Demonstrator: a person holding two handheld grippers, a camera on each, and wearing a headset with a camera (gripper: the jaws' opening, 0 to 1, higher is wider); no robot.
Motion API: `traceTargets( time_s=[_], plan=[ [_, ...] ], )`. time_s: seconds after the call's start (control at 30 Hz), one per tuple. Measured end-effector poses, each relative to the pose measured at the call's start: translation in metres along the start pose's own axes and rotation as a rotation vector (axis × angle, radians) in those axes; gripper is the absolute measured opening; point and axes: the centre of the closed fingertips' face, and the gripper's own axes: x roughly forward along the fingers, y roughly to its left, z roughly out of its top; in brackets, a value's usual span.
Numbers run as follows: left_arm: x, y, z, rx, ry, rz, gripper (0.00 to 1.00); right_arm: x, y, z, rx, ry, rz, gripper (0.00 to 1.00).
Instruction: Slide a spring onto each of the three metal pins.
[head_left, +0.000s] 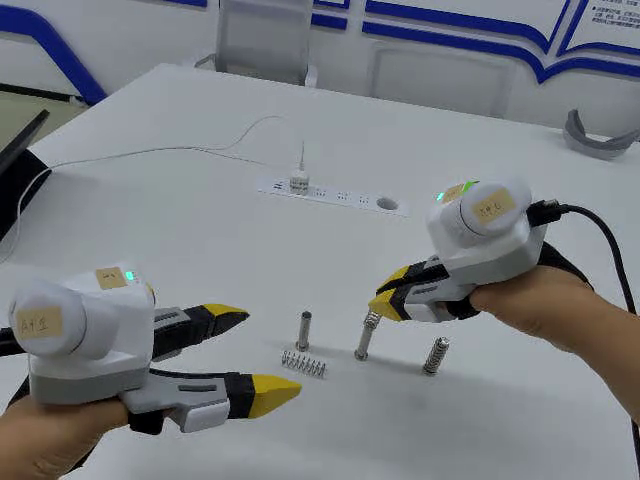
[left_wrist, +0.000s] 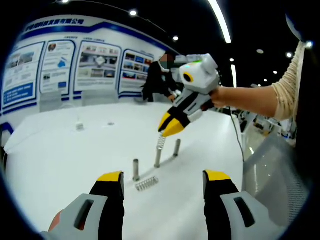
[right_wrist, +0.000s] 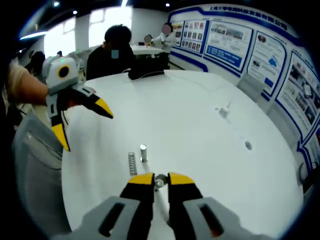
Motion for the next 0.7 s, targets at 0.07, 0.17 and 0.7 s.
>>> traceTargets(
  time_s=[0.07,0.17,0.7],
  plan=[
    [0.000,0.001,0.000,-0.002,-0.002,0.001,0.65,0.001,0.000,-0.001,-0.002,0.003,0.000,0.11],
    [0.000,0.002,-0.001,-0.005,-0.002,0.003,0.66,0.003,0.000,-0.002,-0.003,0.006,0.000,0.11],
    [0.000,0.006,-0.003,-0.001,0.004,0.014,0.72,0.015,0.000,-0.012,0.010,0.026,0.005,0.11]
  ],
)
